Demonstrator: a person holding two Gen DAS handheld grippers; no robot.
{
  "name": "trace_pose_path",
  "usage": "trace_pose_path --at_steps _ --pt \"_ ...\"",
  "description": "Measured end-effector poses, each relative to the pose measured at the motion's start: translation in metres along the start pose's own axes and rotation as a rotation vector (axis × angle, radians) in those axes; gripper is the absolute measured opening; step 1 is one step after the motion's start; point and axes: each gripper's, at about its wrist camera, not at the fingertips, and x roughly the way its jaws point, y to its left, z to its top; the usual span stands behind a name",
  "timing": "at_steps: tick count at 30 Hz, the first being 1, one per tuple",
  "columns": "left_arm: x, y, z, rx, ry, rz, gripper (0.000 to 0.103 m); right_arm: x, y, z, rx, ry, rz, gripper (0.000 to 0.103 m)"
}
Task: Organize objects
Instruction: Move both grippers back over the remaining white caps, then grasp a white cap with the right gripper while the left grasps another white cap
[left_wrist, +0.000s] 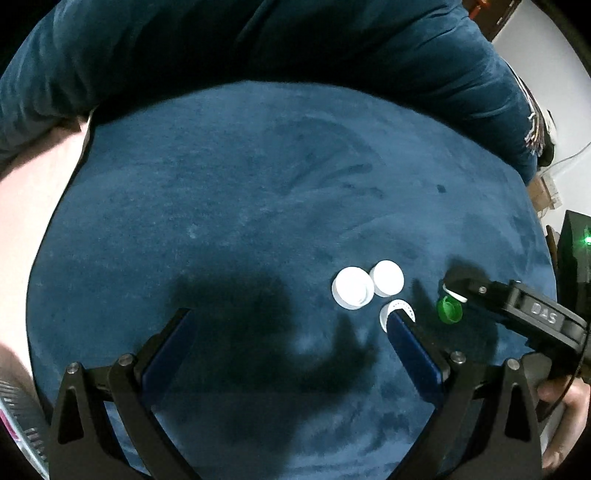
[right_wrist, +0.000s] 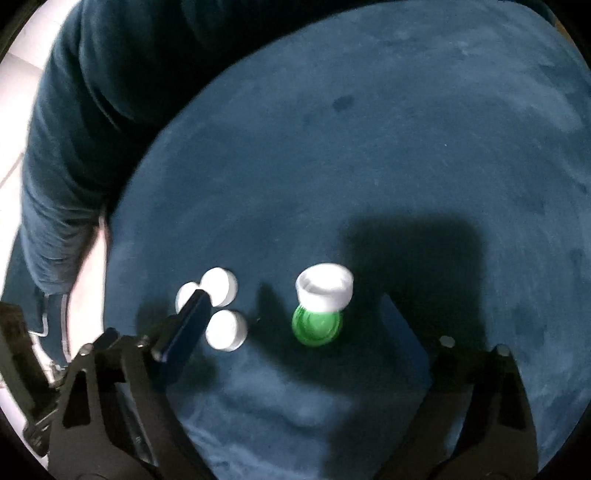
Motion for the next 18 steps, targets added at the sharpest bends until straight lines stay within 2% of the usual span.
trace_pose_path --at_steps 3,4,5,11,15,18 --pt "0.005 0.003 0.001 -0.013 0.009 -0.009 0.102 0.011 -0.002 0.004 -0.001 0.010 -0.024 0.067" --pt "0.006 0.002 0.001 -0.010 0.012 -0.008 0.102 0.013 -0.002 0.004 -0.003 0.016 -0.024 0.046" --pt "0.007 0.000 0.001 -0.008 0.013 -0.010 0.102 0.014 -0.003 0.005 -0.010 0.023 -0.012 0.033" --pt "0.013 -0.006 0.004 0.021 0.005 -0.019 0.101 -0.001 -0.004 0.005 -0.004 -0.005 0.039 0.033" --pt "0.025 -0.015 0.002 0.080 0.040 0.014 0.090 -0.014 -0.002 0.005 -0.010 -0.025 0.060 0.033" --pt "0.031 -0.023 -0.001 0.112 0.047 0.018 0.089 -0.020 0.000 0.006 -0.015 -0.035 0.078 0.033"
